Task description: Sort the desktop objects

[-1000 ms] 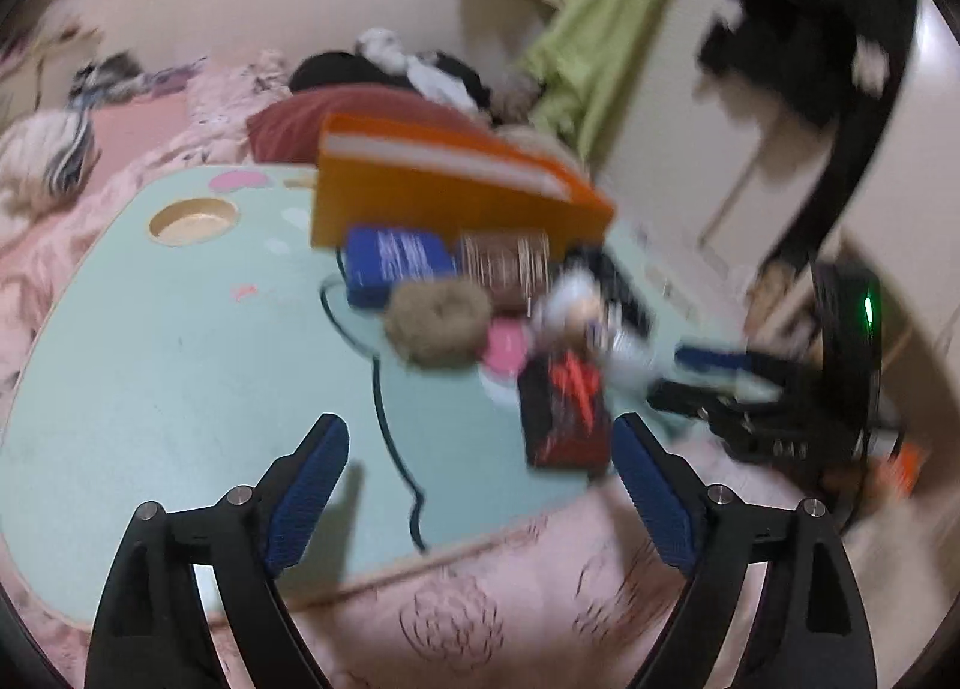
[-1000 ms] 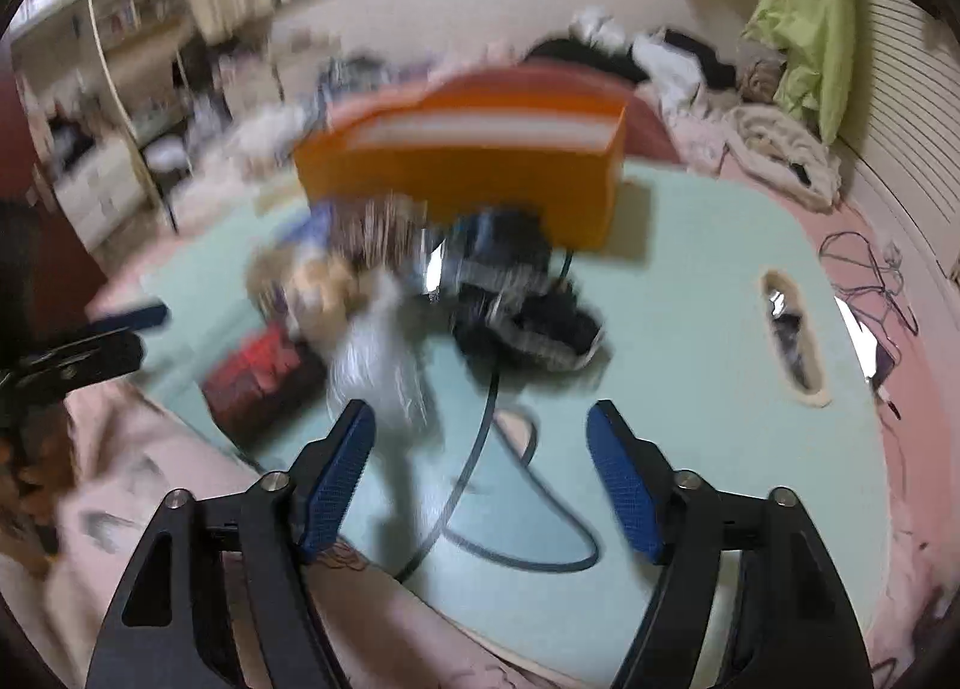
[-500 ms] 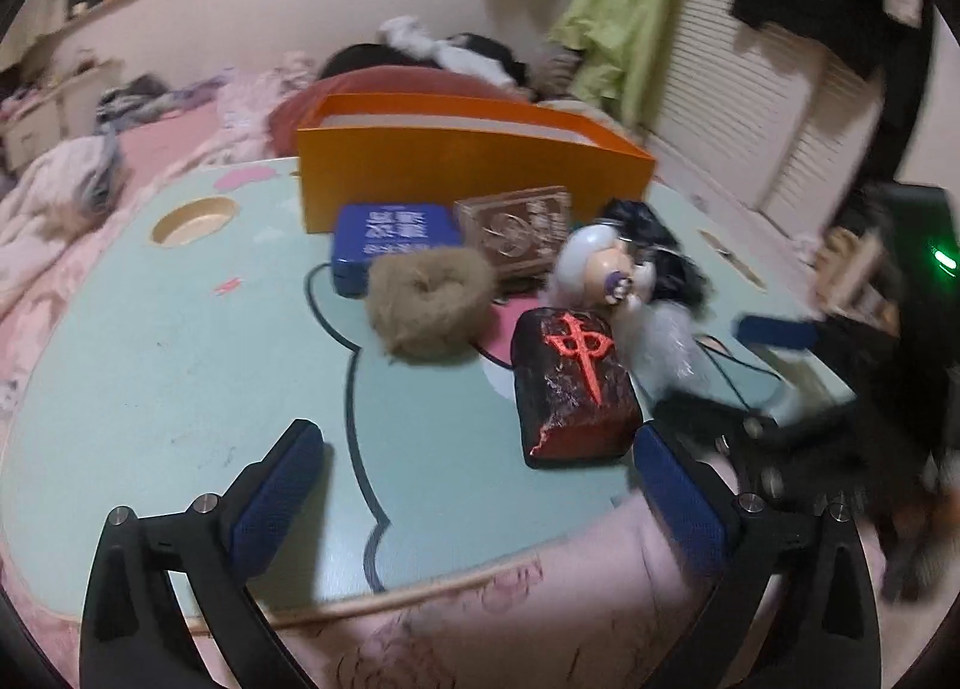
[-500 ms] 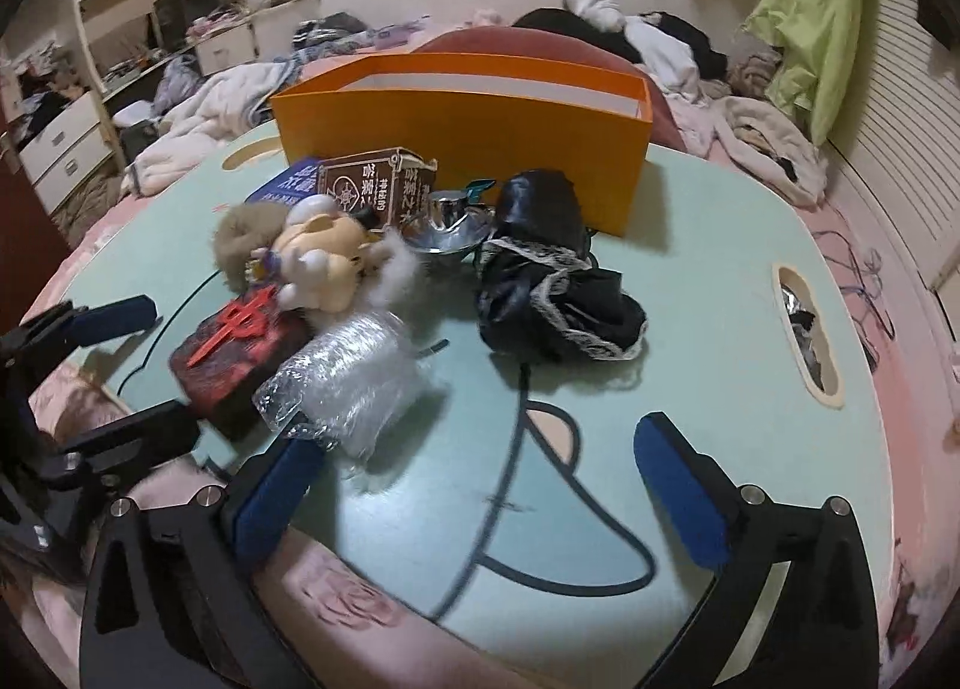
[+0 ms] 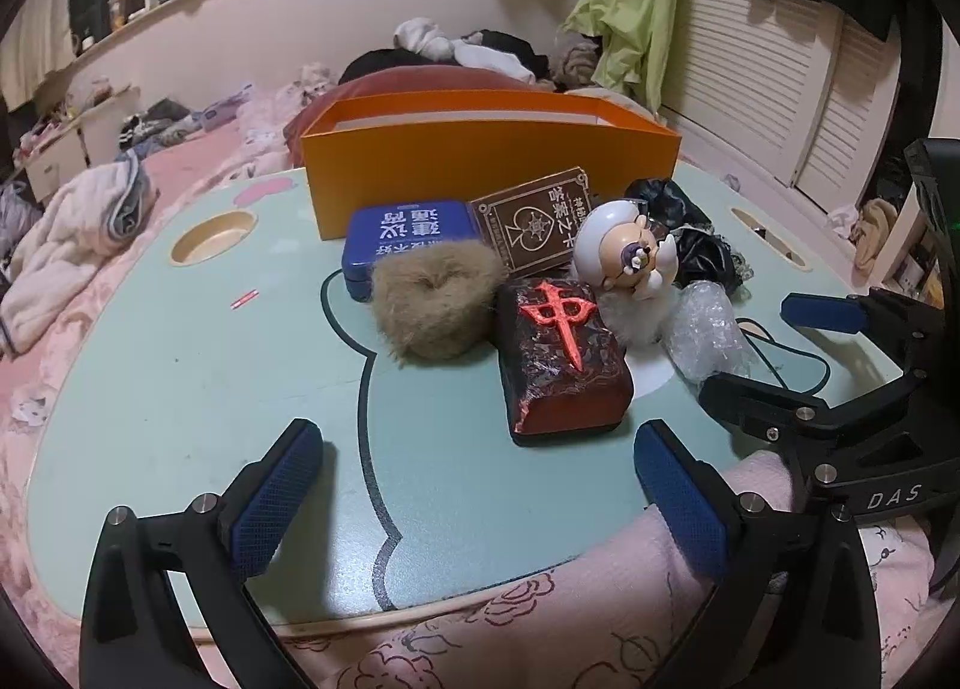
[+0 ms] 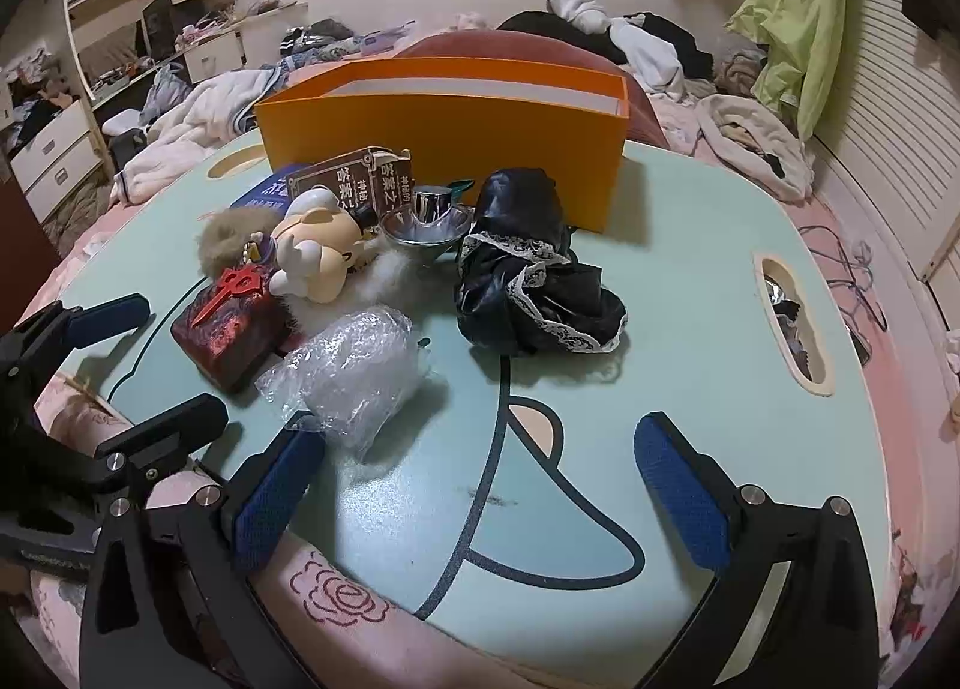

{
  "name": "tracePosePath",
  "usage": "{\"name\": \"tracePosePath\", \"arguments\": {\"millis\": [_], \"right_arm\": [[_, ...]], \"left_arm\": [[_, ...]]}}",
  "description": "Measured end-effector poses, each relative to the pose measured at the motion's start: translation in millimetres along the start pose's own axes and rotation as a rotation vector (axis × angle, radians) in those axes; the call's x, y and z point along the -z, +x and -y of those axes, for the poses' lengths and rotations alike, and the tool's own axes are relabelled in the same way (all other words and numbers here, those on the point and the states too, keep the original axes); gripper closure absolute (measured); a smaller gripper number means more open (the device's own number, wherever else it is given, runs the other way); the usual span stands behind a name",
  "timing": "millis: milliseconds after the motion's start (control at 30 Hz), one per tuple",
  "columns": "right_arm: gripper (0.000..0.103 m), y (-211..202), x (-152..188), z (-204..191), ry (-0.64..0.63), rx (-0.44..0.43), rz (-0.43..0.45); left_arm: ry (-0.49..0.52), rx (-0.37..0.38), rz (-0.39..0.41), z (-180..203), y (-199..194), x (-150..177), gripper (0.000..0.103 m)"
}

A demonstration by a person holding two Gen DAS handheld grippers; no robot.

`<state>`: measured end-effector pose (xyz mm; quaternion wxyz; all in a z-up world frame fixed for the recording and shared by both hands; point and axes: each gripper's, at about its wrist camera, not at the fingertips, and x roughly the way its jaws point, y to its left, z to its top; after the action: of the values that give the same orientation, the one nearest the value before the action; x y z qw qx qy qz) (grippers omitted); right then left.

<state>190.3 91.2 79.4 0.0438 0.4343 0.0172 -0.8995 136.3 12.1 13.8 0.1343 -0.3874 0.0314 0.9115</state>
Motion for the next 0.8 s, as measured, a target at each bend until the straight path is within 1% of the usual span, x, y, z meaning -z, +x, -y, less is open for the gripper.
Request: {"name": "tracePosePath", "arguments": {"millis": [433, 633, 700, 767, 800], "right_arm": [[0.001, 2.7, -2.1, 7.1, 0.000, -0.009, 0.011], [0.001, 2.8, -2.5, 6.5, -0.002, -0.013, 0.014], [0.001, 2.1, -2.2, 5.8, 0.000, -0.016, 0.017], [0.001, 0.9, -1.5, 6.9, 0.007, -0.030, 0.026], [0.001, 0.2, -1.1, 8.1, 0.011, -0.040, 0.031]], "left_arm": [[0.002, -0.004, -0.006, 0.6, 1.7, -1.6, 0.000], [-0.013, 0.017, 0.013, -3.3, 0.0, 0.2, 0.000], [-0.035, 0.045, 0.032, -7.8, -3.9, 1.7, 0.000], [-0.059, 0.121, 0.078, -12.8, -13.7, 4.6, 0.001], [-0.062, 0.157, 0.116, -14.1, -21.4, 5.2, 0.001]]}}
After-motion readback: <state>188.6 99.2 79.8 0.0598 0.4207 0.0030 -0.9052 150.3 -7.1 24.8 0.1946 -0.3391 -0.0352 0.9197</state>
